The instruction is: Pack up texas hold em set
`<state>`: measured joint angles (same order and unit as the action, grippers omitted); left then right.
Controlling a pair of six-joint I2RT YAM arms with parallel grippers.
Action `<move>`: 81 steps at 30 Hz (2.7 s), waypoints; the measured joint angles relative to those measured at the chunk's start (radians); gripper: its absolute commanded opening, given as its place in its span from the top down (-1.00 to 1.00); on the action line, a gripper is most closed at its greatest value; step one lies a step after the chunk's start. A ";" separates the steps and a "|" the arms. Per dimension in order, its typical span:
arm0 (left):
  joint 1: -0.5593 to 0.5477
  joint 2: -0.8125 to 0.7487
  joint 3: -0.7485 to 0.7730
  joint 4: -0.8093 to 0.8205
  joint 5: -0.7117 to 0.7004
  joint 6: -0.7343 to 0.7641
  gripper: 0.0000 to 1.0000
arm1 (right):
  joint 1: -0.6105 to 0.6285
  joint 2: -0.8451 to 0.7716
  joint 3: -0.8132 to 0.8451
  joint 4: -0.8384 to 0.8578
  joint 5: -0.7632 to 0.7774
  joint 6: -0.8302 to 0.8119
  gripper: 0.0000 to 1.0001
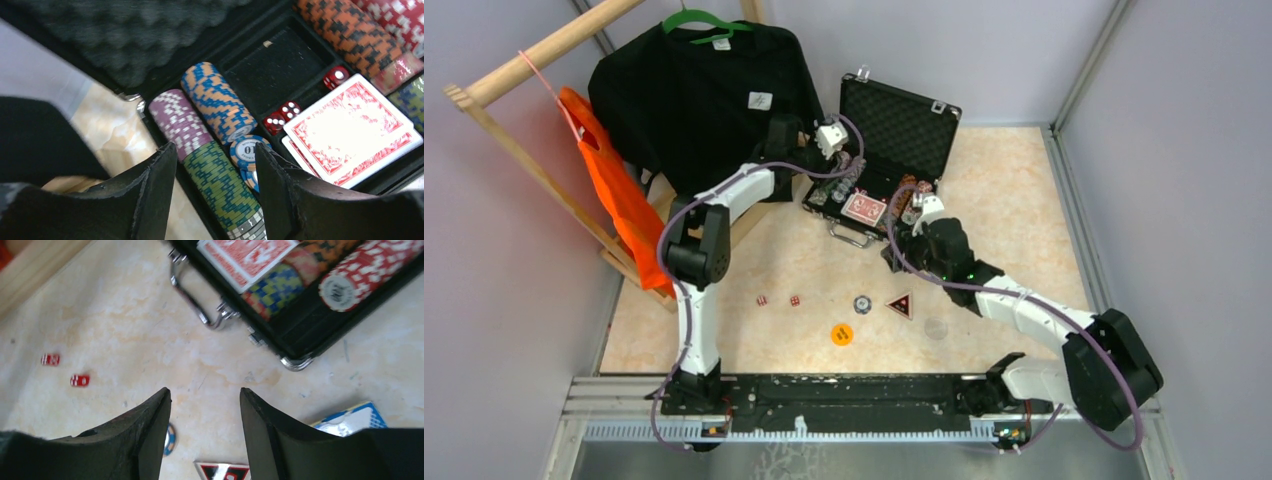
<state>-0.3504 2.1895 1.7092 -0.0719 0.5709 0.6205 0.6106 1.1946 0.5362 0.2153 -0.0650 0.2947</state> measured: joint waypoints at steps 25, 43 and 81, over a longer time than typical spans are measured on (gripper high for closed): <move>0.045 -0.086 -0.075 0.027 -0.517 -0.426 -0.26 | -0.134 0.407 0.462 -0.433 0.294 0.186 -0.02; 0.046 -0.019 -0.073 0.016 -0.499 -0.438 -0.27 | -0.155 0.531 0.464 -0.388 0.266 0.185 0.80; 0.050 -0.018 -0.108 0.115 -0.458 -0.513 -0.35 | -0.229 0.274 0.242 -0.457 0.290 0.108 1.00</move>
<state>-0.3000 2.1712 1.6009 0.0429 0.1127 0.1070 0.3817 1.4689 0.7780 -0.2413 0.2253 0.4030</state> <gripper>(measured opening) 0.670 0.065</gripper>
